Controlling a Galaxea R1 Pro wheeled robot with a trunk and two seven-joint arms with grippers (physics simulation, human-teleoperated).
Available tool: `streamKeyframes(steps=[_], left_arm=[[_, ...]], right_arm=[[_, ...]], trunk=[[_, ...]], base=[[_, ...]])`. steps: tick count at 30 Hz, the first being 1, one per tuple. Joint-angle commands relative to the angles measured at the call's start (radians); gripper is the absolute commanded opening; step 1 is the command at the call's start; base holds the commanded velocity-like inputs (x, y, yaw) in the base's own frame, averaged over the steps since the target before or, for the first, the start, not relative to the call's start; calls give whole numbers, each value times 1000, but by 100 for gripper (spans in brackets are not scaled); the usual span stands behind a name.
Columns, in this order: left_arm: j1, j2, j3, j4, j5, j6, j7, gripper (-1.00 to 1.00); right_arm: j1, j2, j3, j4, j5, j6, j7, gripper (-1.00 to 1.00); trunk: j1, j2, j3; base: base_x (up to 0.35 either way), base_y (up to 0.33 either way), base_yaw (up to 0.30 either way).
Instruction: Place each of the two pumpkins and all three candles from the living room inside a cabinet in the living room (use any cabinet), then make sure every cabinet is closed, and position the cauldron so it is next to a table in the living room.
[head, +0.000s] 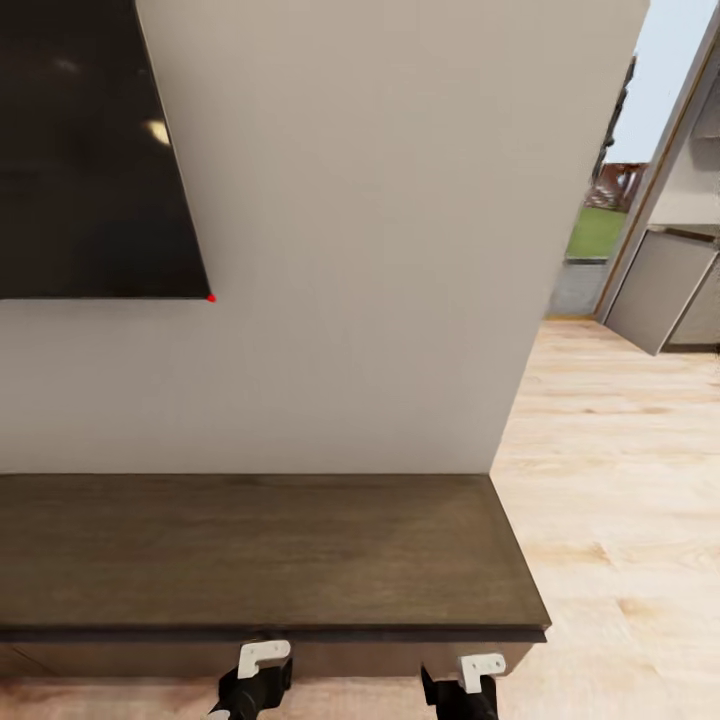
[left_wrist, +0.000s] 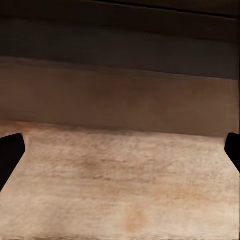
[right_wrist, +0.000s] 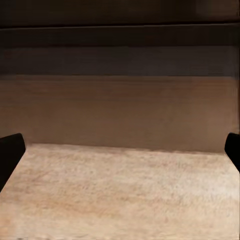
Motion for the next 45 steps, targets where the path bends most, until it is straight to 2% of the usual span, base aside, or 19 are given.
streamKeyframes(steps=[1, 10, 16, 19, 25, 27, 31, 37, 45], left_arm=[[0, 0, 0, 0, 0, 0, 0, 100], [0, 4, 3, 2, 9, -5, 0, 100], [0, 10, 7, 6, 12, -4, 1, 100], [0, 26, 9, 27, 16, -3, 3, 100], [0, 65, 16, 46, 106, 0, 5, 100], [0, 93, 17, 47, 125, 4, 5, 100], [6, 113, 17, 48, 131, 7, 5, 100], [41, 118, 17, 49, 131, 8, 7, 100], [67, 118, 17, 49, 130, 9, 6, 100]], right_arm=[[0, 0, 0, 0, 0, 0, 0, 100], [0, -6, -4, 4, -5, 0, 0, 100], [0, -11, -6, 11, -12, 0, 0, 100], [0, -11, -7, 15, -16, 0, -8, 100], [4, -21, -7, 22, -20, 1, -78, 100], [5, -26, -7, 34, -21, 2, -94, 100], [9, -33, -7, 48, -21, 2, -99, 100], [15, -70, -7, 62, -23, 6, -100, 100], [34, -79, -6, 79, -23, 7, -100, 100]], trunk=[[0, 0, 0], [0, 0, 0], [-23, 42, 19], [-35, 63, 28], [-58, 105, 47], [-65, 119, 53], [-81, 147, 66], [-104, 189, 85], [-134, 245, 110]], base=[[-333, 0, 0], [-239, 0, 0], [-16, 0, 0], [-1, 0, 0], [0, 0, 0], [0, 0, 0], [0, 0, 0], [0, 0, 0], [0, 0, 0]])
